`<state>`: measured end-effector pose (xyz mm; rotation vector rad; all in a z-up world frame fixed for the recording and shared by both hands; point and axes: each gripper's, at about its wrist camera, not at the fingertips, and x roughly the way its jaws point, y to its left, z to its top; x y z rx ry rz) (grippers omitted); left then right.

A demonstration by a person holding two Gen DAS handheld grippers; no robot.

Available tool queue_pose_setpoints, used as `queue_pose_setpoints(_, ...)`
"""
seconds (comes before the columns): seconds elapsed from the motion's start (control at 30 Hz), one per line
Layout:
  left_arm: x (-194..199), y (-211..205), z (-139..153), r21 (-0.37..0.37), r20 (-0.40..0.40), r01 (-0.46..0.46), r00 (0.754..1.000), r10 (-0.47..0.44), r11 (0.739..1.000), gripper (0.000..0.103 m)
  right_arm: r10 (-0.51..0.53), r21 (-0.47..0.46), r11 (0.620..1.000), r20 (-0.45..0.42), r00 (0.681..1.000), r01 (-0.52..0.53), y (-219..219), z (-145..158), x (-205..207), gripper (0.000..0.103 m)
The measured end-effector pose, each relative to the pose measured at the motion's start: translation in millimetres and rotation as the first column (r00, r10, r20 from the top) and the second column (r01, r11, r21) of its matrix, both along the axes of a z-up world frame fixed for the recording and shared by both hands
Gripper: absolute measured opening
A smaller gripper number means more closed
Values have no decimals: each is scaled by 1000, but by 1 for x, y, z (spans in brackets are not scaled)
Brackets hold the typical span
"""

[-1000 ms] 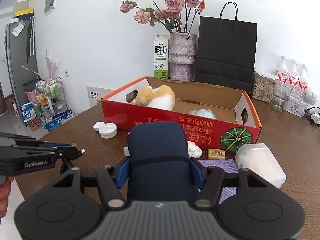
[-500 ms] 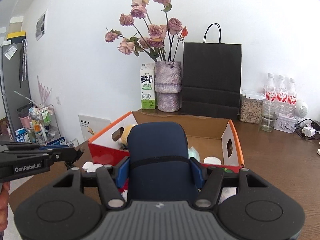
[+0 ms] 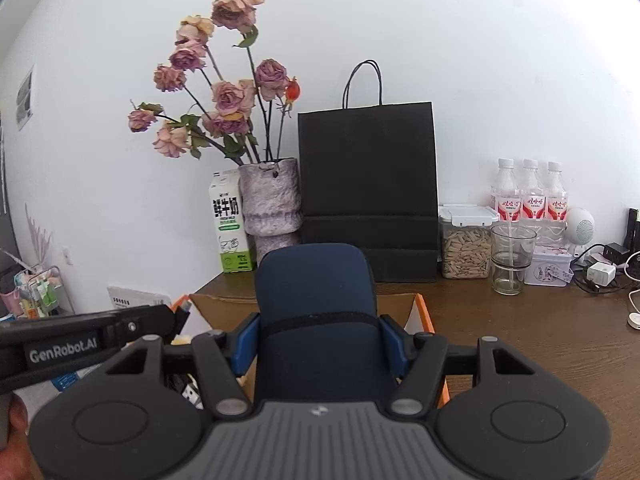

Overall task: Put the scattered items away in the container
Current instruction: 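Carry the USB cable with the left tool while the right tool carries the pouch to the box, then open the left tool over the box while the right tool lowers the pouch inside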

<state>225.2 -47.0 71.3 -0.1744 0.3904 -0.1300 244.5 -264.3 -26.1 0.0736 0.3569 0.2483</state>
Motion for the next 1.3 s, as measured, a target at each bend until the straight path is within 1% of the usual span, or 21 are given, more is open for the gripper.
queue_pose_setpoints(0.07, 22, -6, -9, 0, -19, -7, 1000, 7, 1000, 12, -32, -3, 999, -15, 999, 32, 0, -9, 19, 61)
queue_pose_setpoints(0.17, 47, -10, -28, 6, -51, -22, 998, 22, 1000, 12, -37, 3, 999, -50, 998, 37, -2, -30, 37, 61)
queue_pose_setpoints(0.23, 56, -11, -39, 27, -92, -17, 996, 19, 1000, 12, -31, -10, 999, -81, 996, 30, -2, -39, 43, 61)
queue_pose_setpoints(0.33, 61, -11, -50, 35, -122, -13, 992, 18, 999, 12, -32, -25, 999, -109, 993, 30, 2, -49, 48, 61)
queue_pose_setpoints(0.43, 60, -14, -54, 60, -118, -15, 993, 22, 998, 12, -24, -44, 999, -118, 993, 19, 7, -54, 48, 61)
queue_pose_setpoints(0.57, 57, -17, -55, 80, -107, -25, 994, 33, 997, 12, -25, -67, 998, -103, 994, 18, 10, -53, 42, 61)
queue_pose_setpoints(0.63, 54, -16, -54, 87, -93, -46, 994, 54, 995, 13, -20, -66, 998, -105, 994, 13, 9, -52, 41, 62)
queue_pose_setpoints(0.67, 52, -16, -53, 92, -83, -57, 995, 64, 994, 13, -17, -59, 998, -104, 994, 10, 8, -53, 40, 65)
queue_pose_setpoints(0.73, 48, -14, -52, 101, -62, -86, 994, 92, 991, 23, -19, -56, 998, -91, 996, 14, 5, -51, 36, 70)
queue_pose_setpoints(0.77, 46, -13, -51, 109, -50, -100, 993, 106, 989, 44, -36, -57, 998, -80, 996, 32, 4, -48, 33, 79)
queue_pose_setpoints(0.8, 43, -13, -50, 125, -29, -140, 989, 145, 982, 65, -57, -61, 997, -65, 996, 53, 2, -47, 30, 86)
queue_pose_setpoints(0.83, 41, -12, -49, 139, -6, -173, 985, 175, 975, 75, -74, -58, 996, -52, 996, 71, -1, -45, 28, 89)
queue_pose_setpoints(0.87, 39, -10, -48, 145, 14, -203, 979, 203, 969, 94, -81, -42, 996, -46, 996, 80, -5, -44, 27, 95)
queue_pose_setpoints(0.9, 37, -7, -47, 138, 34, -228, 974, 226, 964, 103, -79, -19, 997, -46, 996, 78, -10, -42, 26, 102)
queue_pose_setpoints(0.93, 34, -4, -46, 120, 53, -238, 971, 234, 964, 103, -71, 0, 997, -47, 996, 71, -13, -41, 25, 103)
queue_pose_setpoints(0.97, 33, 0, -45, 98, 54, -233, 972, 229, 968, 103, -63, 14, 998, -48, 997, 64, -15, -39, 25, 103)
queue_pose_setpoints(1.07, 31, 5, -43, 62, 49, -229, 973, 226, 972, 103, -62, 10, 998, -34, 997, 63, -14, -37, 21, 103)
queue_pose_setpoints(1.3, 29, 3, -45, 85, 61, -236, 971, 231, 968, 103, -45, -2, 999, -21, 999, 45, -10, -35, 15, 103)
